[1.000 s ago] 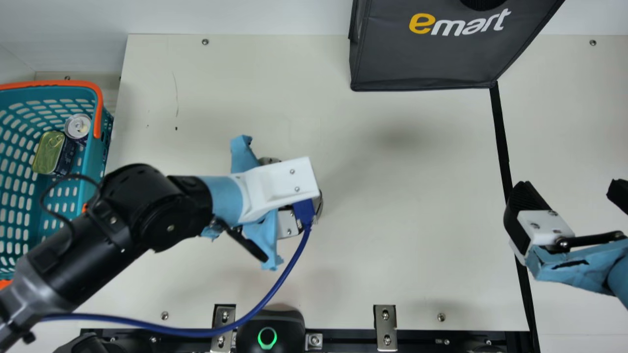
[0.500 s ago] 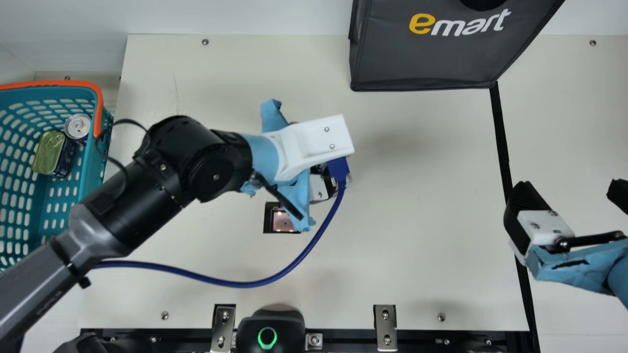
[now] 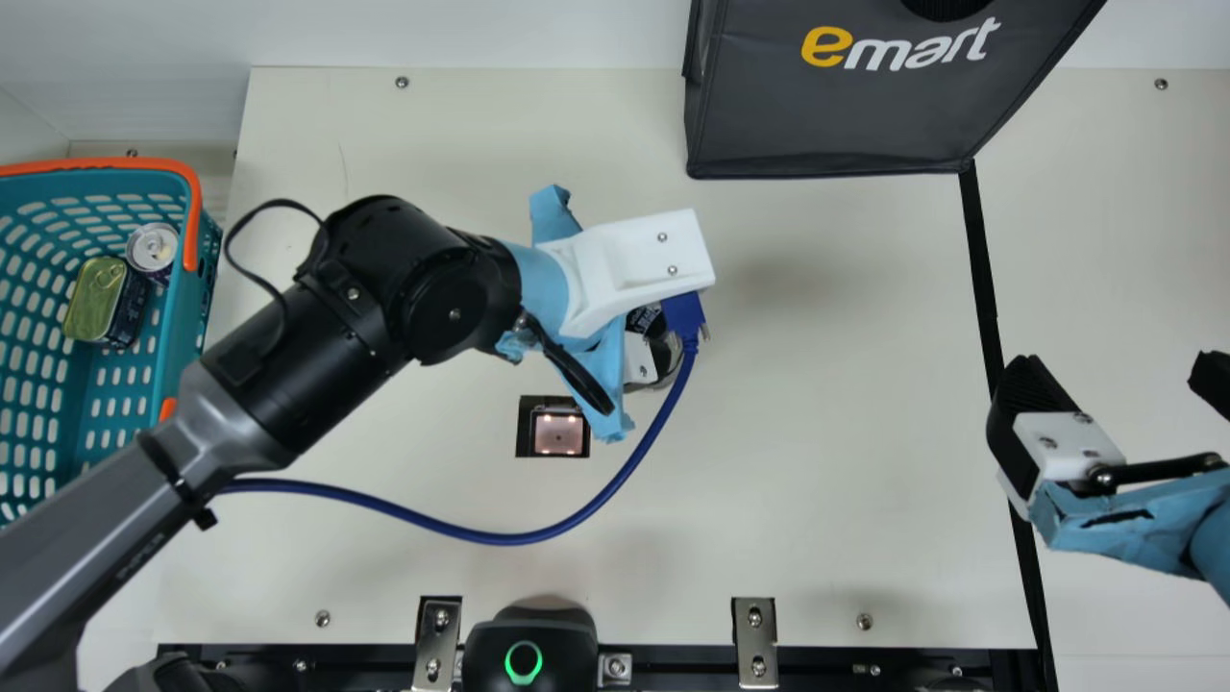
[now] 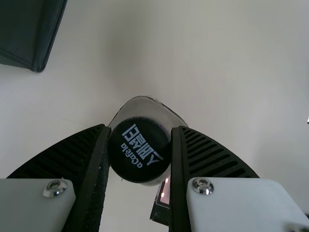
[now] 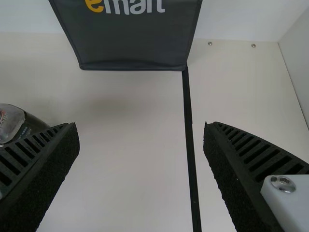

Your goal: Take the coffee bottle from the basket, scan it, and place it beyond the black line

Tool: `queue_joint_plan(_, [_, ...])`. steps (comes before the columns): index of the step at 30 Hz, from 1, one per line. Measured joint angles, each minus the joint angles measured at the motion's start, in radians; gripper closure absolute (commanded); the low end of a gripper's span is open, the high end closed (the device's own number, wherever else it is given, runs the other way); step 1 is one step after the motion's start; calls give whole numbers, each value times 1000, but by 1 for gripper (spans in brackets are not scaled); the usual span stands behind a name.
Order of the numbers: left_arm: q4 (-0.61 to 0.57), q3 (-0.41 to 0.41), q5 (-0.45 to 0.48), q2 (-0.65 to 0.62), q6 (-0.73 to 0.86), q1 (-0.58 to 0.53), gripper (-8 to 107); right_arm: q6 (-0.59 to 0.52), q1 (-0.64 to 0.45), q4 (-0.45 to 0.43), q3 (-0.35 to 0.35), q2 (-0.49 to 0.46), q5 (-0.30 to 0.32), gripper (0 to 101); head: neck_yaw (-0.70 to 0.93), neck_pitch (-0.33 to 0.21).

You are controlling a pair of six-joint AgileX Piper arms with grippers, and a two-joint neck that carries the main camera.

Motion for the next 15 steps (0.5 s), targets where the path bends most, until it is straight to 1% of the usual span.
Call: queue_joint_plan(15, [33, -38, -4, 48, -15, -28, 89, 0, 0, 0, 0, 0, 0, 10, 0, 0])
